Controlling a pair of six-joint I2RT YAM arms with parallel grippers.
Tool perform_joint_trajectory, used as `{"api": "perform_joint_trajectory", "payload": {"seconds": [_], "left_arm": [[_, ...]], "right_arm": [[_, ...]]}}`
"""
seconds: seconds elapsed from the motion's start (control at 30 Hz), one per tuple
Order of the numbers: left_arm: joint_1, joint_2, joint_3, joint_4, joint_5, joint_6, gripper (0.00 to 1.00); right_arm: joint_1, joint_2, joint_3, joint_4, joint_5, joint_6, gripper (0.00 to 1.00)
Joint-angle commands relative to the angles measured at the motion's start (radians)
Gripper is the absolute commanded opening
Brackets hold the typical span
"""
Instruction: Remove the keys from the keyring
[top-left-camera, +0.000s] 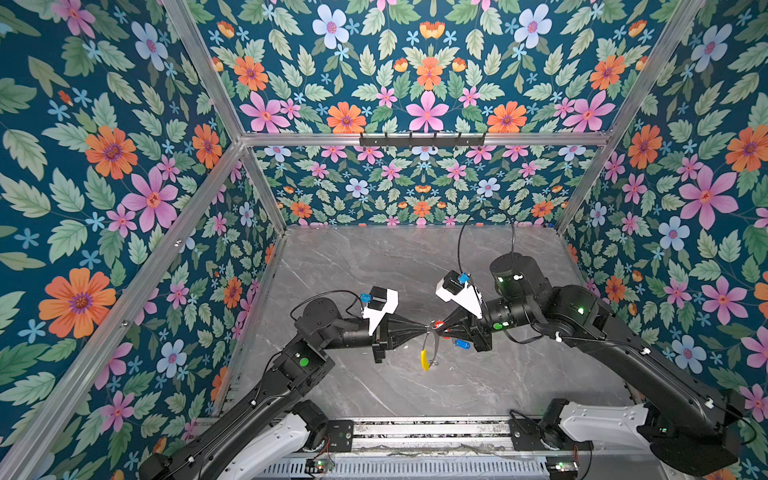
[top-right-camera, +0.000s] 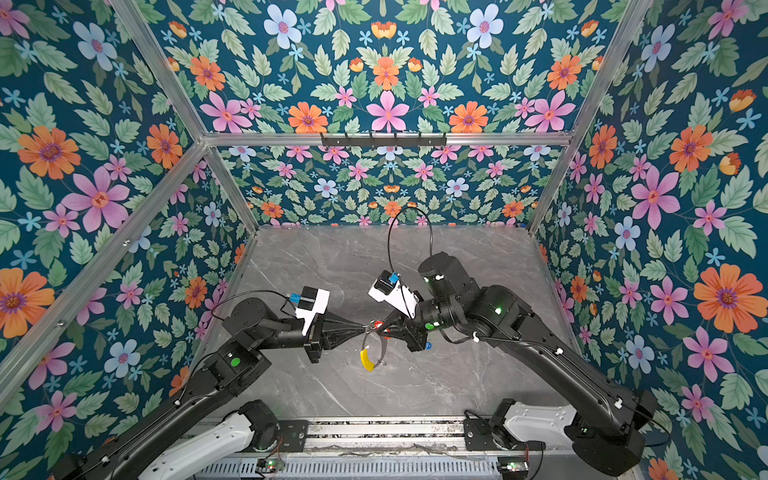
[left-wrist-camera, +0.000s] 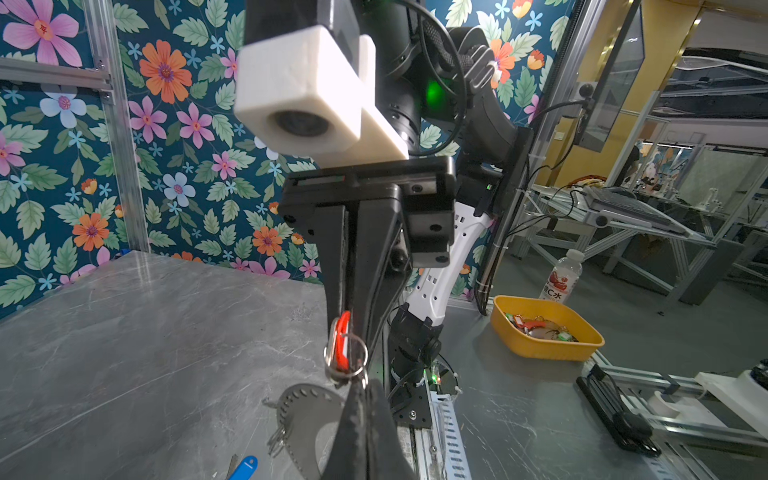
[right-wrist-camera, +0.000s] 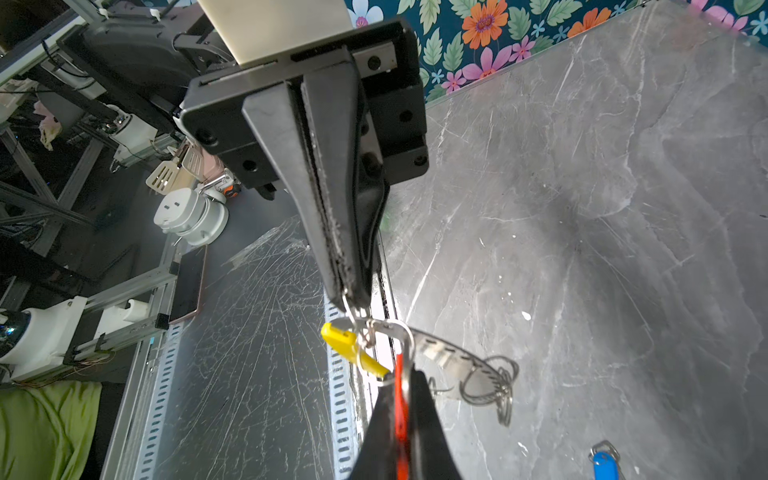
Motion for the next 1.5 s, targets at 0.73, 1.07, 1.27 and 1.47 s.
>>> {"api": "perform_joint_trajectory", "payload": {"seconds": [0.73, 1.07, 1.27, 1.47], "left_arm": [[-0.002, 0.059, -0.094, 0.57, 0.247, -0.371, 0.0], [-0.001, 0.043, -0.123, 0.644, 0.155, -0.41, 0.0], [-0.001, -0.015, -0.169, 0.6, -0.033, -0.3, 0.0], [-0.001, 0.005, -0.218, 0.775, -0.062, -0.313, 0.0]], "right_arm": [[-0.045, 0.073, 0.021, -0.025, -0.131, -0.11, 0.0], [-0.041, 0.043, -0.074, 0.083, -0.177, -0.045, 0.0], [0.018, 0.006, -0.169, 0.208, -0.084, 0.036, 0.0], [0.062, -0.047, -0.275, 0.374, 0.031, 0.146, 0.0]]}}
